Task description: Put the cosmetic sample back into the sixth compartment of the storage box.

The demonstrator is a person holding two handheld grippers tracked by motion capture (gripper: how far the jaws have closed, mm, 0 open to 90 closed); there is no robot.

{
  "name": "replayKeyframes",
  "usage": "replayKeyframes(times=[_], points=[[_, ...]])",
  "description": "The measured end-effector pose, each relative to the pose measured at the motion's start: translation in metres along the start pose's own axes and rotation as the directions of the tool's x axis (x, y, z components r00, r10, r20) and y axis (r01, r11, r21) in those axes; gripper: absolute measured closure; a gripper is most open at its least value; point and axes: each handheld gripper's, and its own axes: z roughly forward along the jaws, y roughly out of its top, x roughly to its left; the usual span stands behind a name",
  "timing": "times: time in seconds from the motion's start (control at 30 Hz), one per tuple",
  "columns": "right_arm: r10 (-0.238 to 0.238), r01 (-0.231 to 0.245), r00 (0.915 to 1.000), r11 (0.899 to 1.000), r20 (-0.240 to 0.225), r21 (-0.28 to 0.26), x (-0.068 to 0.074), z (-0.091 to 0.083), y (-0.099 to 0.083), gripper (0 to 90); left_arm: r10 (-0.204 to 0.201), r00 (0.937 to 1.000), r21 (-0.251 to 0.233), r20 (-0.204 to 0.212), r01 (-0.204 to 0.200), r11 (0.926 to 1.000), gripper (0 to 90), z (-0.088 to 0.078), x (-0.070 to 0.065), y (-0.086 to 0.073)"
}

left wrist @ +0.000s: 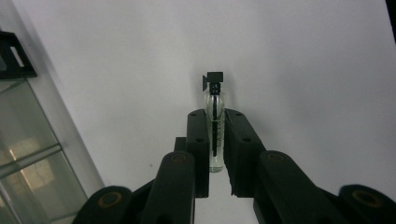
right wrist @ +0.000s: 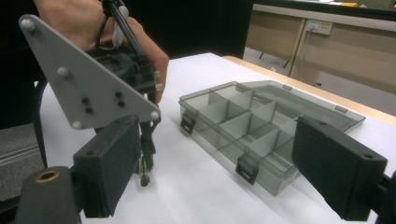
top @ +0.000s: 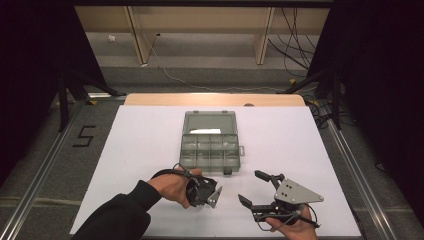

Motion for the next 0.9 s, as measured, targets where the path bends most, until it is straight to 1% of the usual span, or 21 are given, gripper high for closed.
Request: replayKeyframes(times=[0.1, 0.13, 0.17, 0.2, 0.23, 0.27, 0.3, 0.33, 0.37, 0.4, 0.43, 0.47, 0.5, 0.53, 0.6, 0.7, 0.73, 0.77, 0.8, 0.83, 0.9], points=[[-0.001, 0.001, 1.0000, 1.000, 0.000, 0.001, 0.000, 0.000, 0.000, 16.8, -0.039, 0.9992, -0.009, -0.002, 0.039, 0.9992, 80.7, -0.002, 0.000, 0.000], [0.000, 0.000, 1.0000, 1.000, 0.000, 0.001, 0.000, 0.000, 0.000, 16.8, -0.028, 0.9996, 0.008, -0.004, 0.028, 0.9996, 80.7, -0.004, 0.002, 0.000], [0.000, 0.000, 1.0000, 1.000, 0.000, 0.002, 0.000, 0.000, 0.000, 16.9, -0.061, 0.9981, -0.016, -0.004, 0.061, 0.9980, 80.6, -0.003, 0.000, -0.001], [0.000, 0.000, 1.0000, 1.000, 0.000, 0.002, 0.000, 0.000, 0.000, 16.8, -0.075, 0.9971, -0.021, -0.010, 0.075, 0.9970, 80.7, -0.004, 0.000, -0.001], [0.000, 0.000, 1.0000, 1.000, -0.001, -0.003, 0.000, 0.000, 0.000, 16.8, -0.059, 0.9982, 0.004, -0.009, 0.059, 0.9982, 80.6, -0.007, 0.003, -0.001], [0.000, 0.000, 1.0000, 1.000, -0.001, -0.003, 0.000, 0.000, 0.000, 16.8, -0.059, 0.9982, 0.004, -0.009, 0.059, 0.9982, 80.7, -0.007, 0.003, -0.001], [-0.001, 0.001, 1.0000, 1.000, 0.000, 0.002, 0.000, 0.000, 0.000, 16.8, -0.099, 0.9951, -0.012, -0.012, 0.098, 0.9951, 80.6, -0.009, 0.002, -0.002], [-0.001, 0.001, 1.0000, 1.000, 0.000, 0.002, 0.000, 0.000, 0.000, 16.8, -0.099, 0.9951, -0.012, -0.012, 0.098, 0.9951, 80.7, -0.009, 0.002, -0.002], [0.001, -0.001, 1.0000, 1.000, -0.002, -0.008, 0.000, 0.001, 0.000, 16.9, -0.151, 0.9885, -0.046, -0.010, 0.150, 0.9876, 80.6, -0.011, 0.001, -0.002], [0.000, 0.000, 1.0000, 1.000, 0.001, 0.003, 0.000, 0.000, 0.000, 16.8, -0.151, 0.9885, -0.046, -0.010, 0.150, 0.9876, 80.6, -0.011, 0.001, -0.002], [-0.001, 0.001, 1.0000, 1.000, 0.000, 0.001, 0.000, 0.000, 0.000, 16.8, -0.171, 0.9851, -0.049, -0.014, 0.170, 0.9842, 80.6, -0.015, 0.002, -0.003], [-0.001, 0.001, 1.0000, 1.000, 0.000, 0.002, 0.000, 0.000, 0.000, 16.8, -0.167, 0.9856, -0.043, -0.023, 0.166, 0.9851, 80.7, -0.017, 0.004, -0.003], [-0.001, 0.001, 1.0000, 1.000, 0.000, 0.002, 0.000, 0.000, 0.000, 16.8, -0.184, 0.9826, -0.045, -0.028, 0.182, 0.9822, 80.6, -0.019, 0.004, -0.003], [0.000, 0.000, 1.0000, 1.000, -0.002, -0.004, 0.000, 0.001, 0.000, 16.8, -0.184, 0.9826, -0.045, -0.028, 0.182, 0.9822, 80.6, -0.019, 0.004, -0.003], [0.001, -0.001, 1.0000, 1.000, -0.002, -0.005, 0.000, 0.001, 0.000, 16.8, -0.246, 0.9685, -0.064, -0.039, 0.243, 0.9678, 80.7, -0.024, 0.004, -0.005], [0.002, -0.002, 1.0000, 1.000, -0.002, -0.008, 0.000, 0.001, 0.000, 16.8, -0.303, 0.9513, -0.085, -0.056, 0.298, 0.9508, 80.6, -0.030, 0.006, -0.008], [0.002, -0.002, 1.0000, 1.000, -0.002, -0.008, 0.000, 0.001, -0.001, 16.8, -0.332, 0.9417, -0.097, -0.054, 0.326, 0.9404, 80.7, -0.032, 0.006, -0.009], [-0.001, 0.001, 1.0000, 1.000, 0.008, 0.026, 0.000, -0.002, 0.000, 16.8, -0.344, 0.9372, -0.103, -0.057, 0.337, 0.9358, 80.7, -0.035, 0.006, -0.011], [-0.005, 0.005, 1.0000, 0.999, 0.004, 0.036, 0.000, -0.002, 0.001, 16.8, -0.344, 0.9372, -0.103, -0.057, 0.337, 0.9358, 80.6, -0.035, 0.006, -0.011], [-0.008, 0.008, 1.0000, 0.999, 0.005, 0.038, 0.000, -0.002, 0.000, 16.8, -0.372, 0.9266, -0.115, -0.057, 0.364, 0.9244, 80.7, -0.040, 0.007, -0.014], [-0.001, 0.000, 1.0000, 0.999, 0.008, 0.035, 0.000, -0.002, 0.000, 16.8, -0.402, 0.9142, -0.127, -0.052, 0.393, 0.9107, 80.6, -0.044, 0.006, -0.016]])
